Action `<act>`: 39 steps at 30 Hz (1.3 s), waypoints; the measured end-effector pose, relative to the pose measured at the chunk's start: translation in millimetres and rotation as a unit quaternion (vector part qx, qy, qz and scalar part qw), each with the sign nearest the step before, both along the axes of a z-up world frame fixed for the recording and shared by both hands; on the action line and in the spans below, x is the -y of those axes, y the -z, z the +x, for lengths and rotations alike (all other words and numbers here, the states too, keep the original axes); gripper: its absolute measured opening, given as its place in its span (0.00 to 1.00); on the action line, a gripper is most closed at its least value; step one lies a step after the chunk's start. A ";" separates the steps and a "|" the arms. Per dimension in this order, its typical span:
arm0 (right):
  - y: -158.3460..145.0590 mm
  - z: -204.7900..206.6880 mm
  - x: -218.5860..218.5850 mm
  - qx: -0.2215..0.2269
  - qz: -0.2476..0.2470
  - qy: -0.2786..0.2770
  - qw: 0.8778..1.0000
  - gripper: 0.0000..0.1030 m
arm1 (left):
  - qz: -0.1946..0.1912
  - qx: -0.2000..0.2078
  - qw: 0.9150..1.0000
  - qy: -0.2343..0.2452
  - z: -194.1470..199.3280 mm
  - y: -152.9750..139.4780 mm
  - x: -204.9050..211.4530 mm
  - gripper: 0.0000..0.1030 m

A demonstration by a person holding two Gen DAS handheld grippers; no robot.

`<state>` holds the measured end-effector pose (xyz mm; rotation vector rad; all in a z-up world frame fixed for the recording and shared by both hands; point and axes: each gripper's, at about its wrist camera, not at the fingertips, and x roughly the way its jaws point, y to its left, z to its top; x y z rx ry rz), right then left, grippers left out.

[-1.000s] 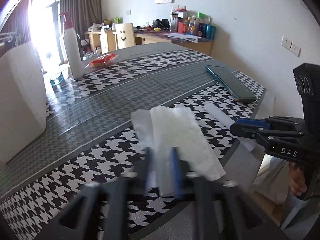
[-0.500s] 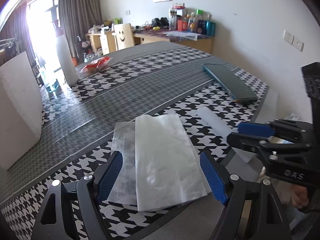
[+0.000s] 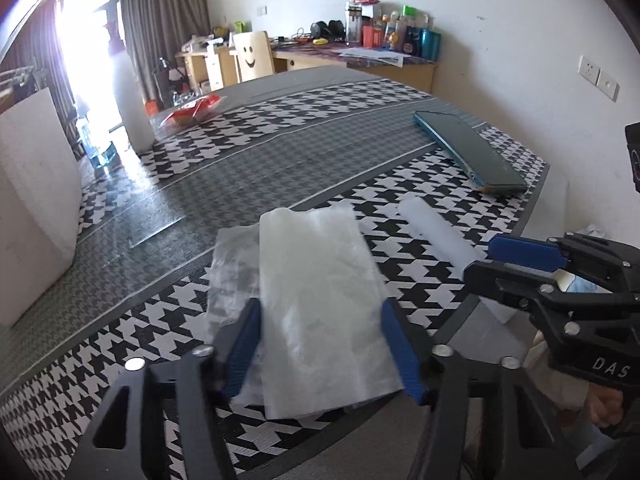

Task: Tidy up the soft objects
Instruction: 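Close the left tool on the white tissue and clear plastic bag, then lift the white tissue with the left tool while the right tool holds its strip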

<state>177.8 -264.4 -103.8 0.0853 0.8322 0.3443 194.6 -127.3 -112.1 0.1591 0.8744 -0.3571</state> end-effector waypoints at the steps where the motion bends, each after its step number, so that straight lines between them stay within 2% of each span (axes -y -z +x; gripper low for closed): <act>1: -0.1 -0.1 -0.5 0.000 0.000 -0.001 1.000 0.45 | -0.002 0.000 1.000 0.000 -0.4 -0.4 -0.1 0.47; 4: -1.2 -1.0 -5.4 0.002 -0.012 -0.001 1.000 0.48 | -0.010 -0.001 1.000 -0.002 -0.2 -1.1 -2.3 0.38; 7: -3.6 -3.3 -12.7 0.009 -0.035 0.002 0.999 0.48 | -0.018 -0.001 1.000 -0.002 -0.8 -1.8 -6.1 0.23; 8: -4.4 -3.6 -14.4 0.011 -0.041 0.004 0.999 0.48 | -0.022 -0.003 1.000 0.000 -1.1 -1.9 -7.4 0.15; 9: -4.8 -3.5 -15.8 0.012 -0.049 0.007 0.999 0.48 | -0.023 -0.002 1.000 0.001 -1.3 -1.9 -8.4 0.13; 15: -2.5 -2.0 -29.9 0.008 -0.090 0.015 0.996 0.48 | -0.038 -0.005 0.999 0.002 -3.1 -3.1 -16.0 0.09; 21: 1.6 -2.0 -36.3 0.004 -0.115 0.017 0.993 0.48 | -0.054 0.014 0.998 0.002 -7.8 -12.8 -27.3 0.07; 26: 3.0 -2.8 -39.6 -0.001 -0.123 0.017 0.992 0.27 | -0.066 0.031 0.997 0.001 -12.7 -23.2 -37.7 0.07; 32: 0.5 -1.4 -36.8 -0.003 -0.117 0.022 0.993 0.17 | -0.072 0.046 0.996 -0.005 -15.8 -32.2 -47.0 0.07; 39: -11.6 -3.2 -32.1 0.010 -0.090 0.025 0.996 0.14 | -0.072 0.060 0.995 -0.017 -20.4 -41.0 -56.7 0.07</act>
